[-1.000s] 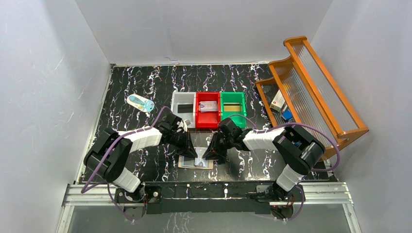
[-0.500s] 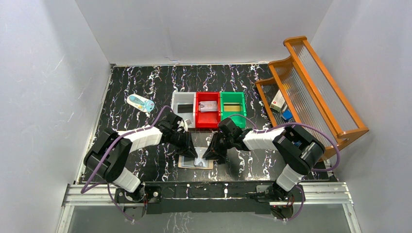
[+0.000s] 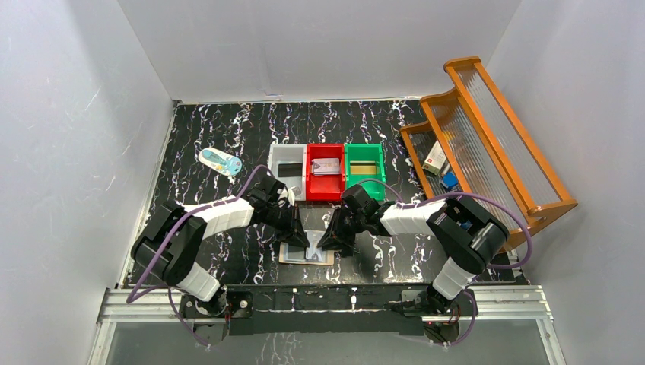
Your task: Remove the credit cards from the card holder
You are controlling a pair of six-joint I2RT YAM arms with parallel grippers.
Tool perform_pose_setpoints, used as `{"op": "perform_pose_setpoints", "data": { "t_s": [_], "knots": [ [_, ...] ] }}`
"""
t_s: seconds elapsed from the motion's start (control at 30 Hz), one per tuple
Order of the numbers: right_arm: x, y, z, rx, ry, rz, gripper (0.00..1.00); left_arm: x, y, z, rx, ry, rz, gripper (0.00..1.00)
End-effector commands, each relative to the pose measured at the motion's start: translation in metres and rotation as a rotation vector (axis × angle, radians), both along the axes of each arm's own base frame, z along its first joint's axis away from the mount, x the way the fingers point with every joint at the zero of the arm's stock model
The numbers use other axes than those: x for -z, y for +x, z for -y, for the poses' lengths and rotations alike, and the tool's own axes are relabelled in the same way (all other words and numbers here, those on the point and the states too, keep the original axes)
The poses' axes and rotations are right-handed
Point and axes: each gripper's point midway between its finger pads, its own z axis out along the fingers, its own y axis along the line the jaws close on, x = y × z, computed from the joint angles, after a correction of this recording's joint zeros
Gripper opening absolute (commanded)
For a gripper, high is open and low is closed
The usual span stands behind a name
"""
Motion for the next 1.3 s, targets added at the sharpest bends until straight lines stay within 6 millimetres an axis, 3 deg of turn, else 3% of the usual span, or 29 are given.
{"op": "perform_pose_setpoints", "data": {
  "t_s": [0.0,0.67,1.07,1.13,1.27],
  "knots": [
    [0.033,0.000,0.024,0.030,-0.153,-0.006,0.31,-0.018,-0.005,0.007,0.034,-0.075,-0.003,0.00],
    [0.027,0.009,0.026,0.044,-0.164,0.024,0.31,-0.003,0.001,-0.028,0.035,0.169,0.064,0.00],
    [-0.050,0.037,-0.023,-0.054,0.082,0.219,0.40,-0.007,0.005,-0.025,0.024,0.161,0.076,0.00],
    [-0.050,0.038,-0.028,-0.061,0.099,0.219,0.41,-0.007,0.005,-0.024,0.022,0.156,0.075,0.00],
    [-0.030,0.032,-0.028,-0.072,0.067,0.154,0.42,-0.007,0.005,-0.023,0.019,0.153,0.074,0.00]
  ]
}}
